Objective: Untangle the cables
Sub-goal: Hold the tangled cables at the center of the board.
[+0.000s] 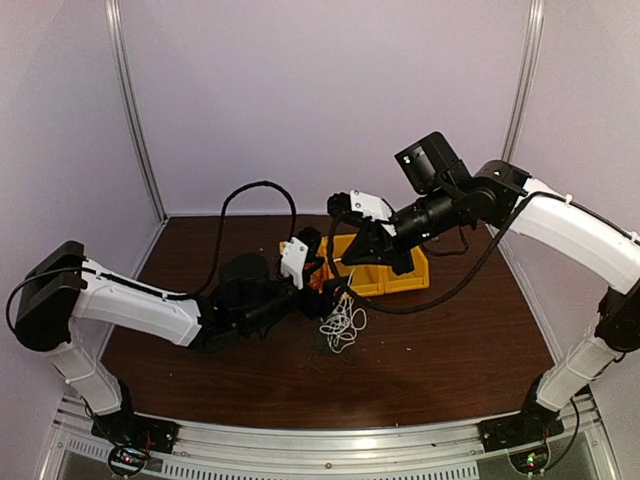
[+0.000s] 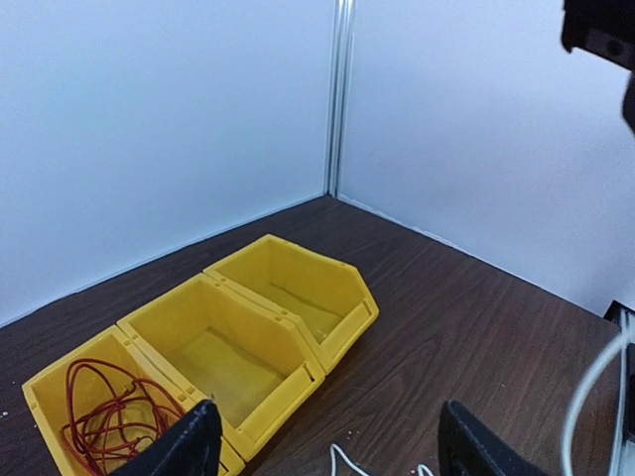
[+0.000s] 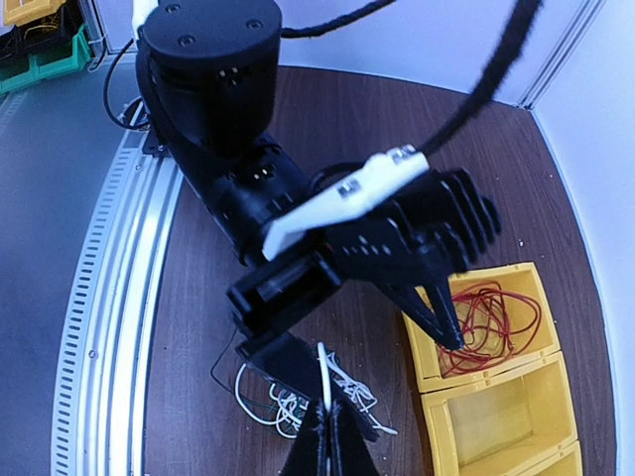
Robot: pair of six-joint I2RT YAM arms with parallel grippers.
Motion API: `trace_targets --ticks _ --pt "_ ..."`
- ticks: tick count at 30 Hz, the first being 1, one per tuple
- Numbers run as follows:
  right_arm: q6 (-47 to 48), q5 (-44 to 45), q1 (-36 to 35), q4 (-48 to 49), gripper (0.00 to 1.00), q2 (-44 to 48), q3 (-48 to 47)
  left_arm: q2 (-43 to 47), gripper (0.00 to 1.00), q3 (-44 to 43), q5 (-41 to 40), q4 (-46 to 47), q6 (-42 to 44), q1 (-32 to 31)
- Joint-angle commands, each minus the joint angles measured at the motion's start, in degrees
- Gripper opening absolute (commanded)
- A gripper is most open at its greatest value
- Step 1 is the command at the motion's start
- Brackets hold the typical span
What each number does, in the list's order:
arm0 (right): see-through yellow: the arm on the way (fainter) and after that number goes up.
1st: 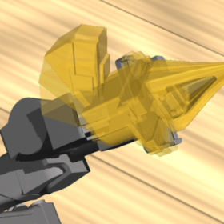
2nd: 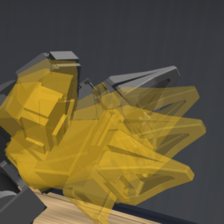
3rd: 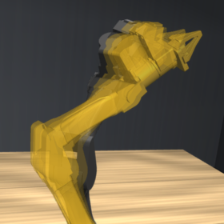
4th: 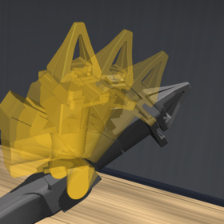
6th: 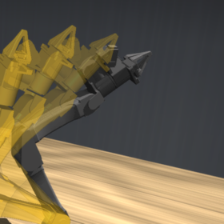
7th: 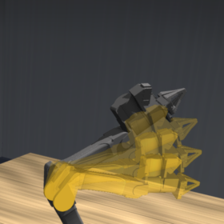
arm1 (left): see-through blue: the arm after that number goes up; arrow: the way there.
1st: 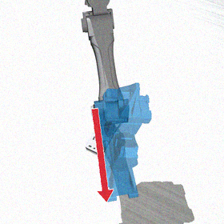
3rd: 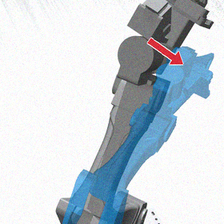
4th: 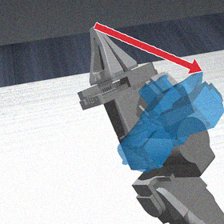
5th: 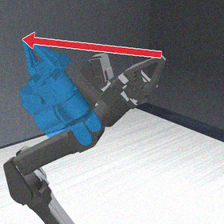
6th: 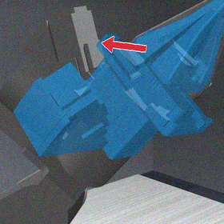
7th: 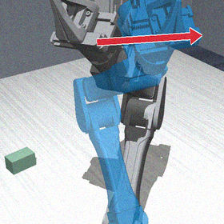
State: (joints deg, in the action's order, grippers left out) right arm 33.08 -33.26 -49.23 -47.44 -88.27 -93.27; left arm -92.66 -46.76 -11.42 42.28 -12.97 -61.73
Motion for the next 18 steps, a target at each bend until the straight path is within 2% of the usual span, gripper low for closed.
trace_targets --ticks 1,4,8,12,18 --pt "-0.09 -3.82 -0.43 -1.36 0.0 1.88 -1.61 -7.05 0.76 -5.53 -7.05 5.25 -0.79 -0.14" --pt "0.48 -5.88 -0.4 -3.47 0.0 1.98 -5.08 -13.34 0.76 -8.55 -9.56 6.0 -0.99 -0.1" --pt "1.07 -5.13 -0.23 -5.35 0.0 3.05 -12.47 -18.3 0.76 -7.87 -9.48 6.68 -4.21 -0.13" --pt "1.24 -5.62 3.11 -5.23 0.0 3.64 -19.36 -17.6 0.75 -3.2 -10.3 4.91 -8.9 -0.14" --pt "0.58 -8.93 7.29 -5.38 0.0 3.65 -29.35 -15.36 0.76 1.36 -13.56 -0.48 -10.59 0.24"
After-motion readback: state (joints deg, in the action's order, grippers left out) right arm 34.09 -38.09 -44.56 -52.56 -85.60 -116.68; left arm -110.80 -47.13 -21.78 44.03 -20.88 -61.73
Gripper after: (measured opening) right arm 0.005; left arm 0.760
